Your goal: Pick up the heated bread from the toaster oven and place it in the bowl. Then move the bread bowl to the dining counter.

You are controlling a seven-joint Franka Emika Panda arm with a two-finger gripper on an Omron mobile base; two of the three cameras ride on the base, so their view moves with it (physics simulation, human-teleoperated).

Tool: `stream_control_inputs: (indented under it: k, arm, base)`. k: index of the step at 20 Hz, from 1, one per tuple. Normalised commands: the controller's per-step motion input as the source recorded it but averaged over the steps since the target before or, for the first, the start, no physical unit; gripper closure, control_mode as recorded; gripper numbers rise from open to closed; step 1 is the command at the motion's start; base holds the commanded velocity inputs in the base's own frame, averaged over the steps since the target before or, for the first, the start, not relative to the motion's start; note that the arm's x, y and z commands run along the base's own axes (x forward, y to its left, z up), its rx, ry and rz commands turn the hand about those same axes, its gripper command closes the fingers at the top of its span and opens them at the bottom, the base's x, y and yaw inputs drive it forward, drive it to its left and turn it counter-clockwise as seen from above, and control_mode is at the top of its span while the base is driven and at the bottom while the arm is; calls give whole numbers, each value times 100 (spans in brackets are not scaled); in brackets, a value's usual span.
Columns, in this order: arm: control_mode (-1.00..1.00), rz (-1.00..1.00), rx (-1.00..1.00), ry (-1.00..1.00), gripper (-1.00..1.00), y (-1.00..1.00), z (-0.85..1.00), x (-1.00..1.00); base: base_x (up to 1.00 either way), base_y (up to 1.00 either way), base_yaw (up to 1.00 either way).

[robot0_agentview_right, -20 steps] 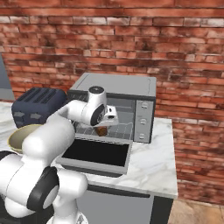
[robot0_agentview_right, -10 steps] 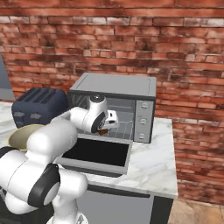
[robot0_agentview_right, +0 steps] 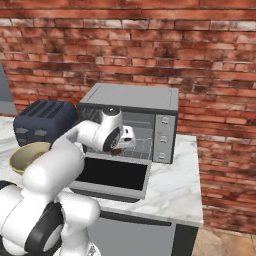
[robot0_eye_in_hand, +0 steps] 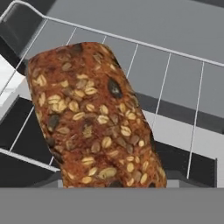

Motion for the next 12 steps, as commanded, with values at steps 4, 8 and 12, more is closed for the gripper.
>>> stream_control_inputs:
  k: [4, 8, 12]
  arm:
    - [-100, 12, 3, 6, 100, 0, 68, -100]
    - [-100, 16, 0, 8, 100, 40, 82, -100]
    - [-100, 20, 0, 5, 100, 98, 82, -92]
  base:
    - [0, 0, 0]
    - [0, 0, 0]
    - [0, 0, 0]
